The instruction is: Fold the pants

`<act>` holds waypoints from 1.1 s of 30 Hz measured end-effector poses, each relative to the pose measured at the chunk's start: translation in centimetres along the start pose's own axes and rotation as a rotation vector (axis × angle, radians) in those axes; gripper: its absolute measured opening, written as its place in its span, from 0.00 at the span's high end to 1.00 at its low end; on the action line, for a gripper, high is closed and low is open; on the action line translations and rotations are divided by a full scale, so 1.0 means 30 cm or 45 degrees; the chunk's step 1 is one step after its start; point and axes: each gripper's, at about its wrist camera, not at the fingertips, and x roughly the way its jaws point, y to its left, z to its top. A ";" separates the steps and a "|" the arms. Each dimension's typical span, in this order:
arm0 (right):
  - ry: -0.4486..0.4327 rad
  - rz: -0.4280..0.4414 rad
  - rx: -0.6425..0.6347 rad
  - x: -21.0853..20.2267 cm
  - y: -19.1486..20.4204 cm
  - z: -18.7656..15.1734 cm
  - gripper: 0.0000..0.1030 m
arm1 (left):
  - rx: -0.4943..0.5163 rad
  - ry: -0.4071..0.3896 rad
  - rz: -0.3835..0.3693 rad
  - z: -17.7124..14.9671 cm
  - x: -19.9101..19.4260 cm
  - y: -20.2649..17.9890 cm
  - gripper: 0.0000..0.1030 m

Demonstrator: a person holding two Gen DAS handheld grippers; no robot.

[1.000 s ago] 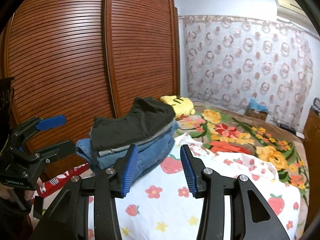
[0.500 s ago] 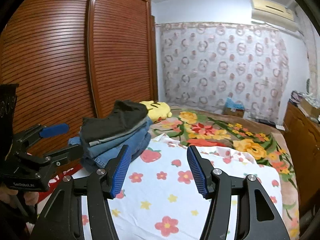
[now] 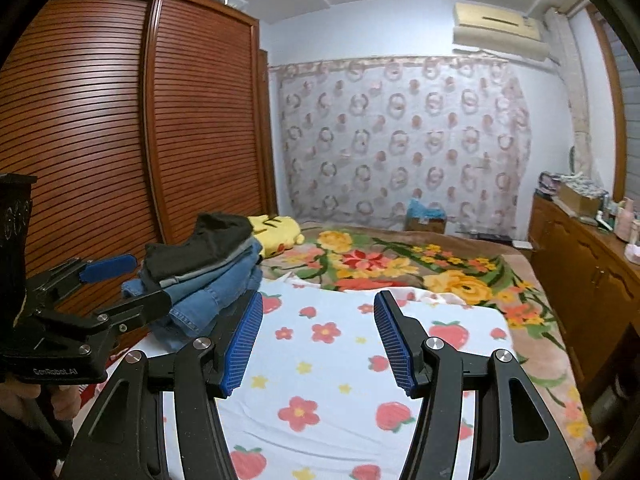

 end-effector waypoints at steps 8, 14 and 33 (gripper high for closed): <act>-0.037 -0.103 0.038 -0.075 0.054 -0.046 0.42 | 0.018 -0.018 -0.001 -0.009 -0.028 -0.039 0.16; -0.032 -0.171 0.045 -0.080 0.105 -0.080 0.42 | -0.002 -0.010 0.016 -0.039 -0.028 -0.027 0.16; 0.016 -0.203 0.094 -0.029 0.091 -0.088 0.42 | -0.037 0.026 0.047 -0.117 -0.034 0.006 0.16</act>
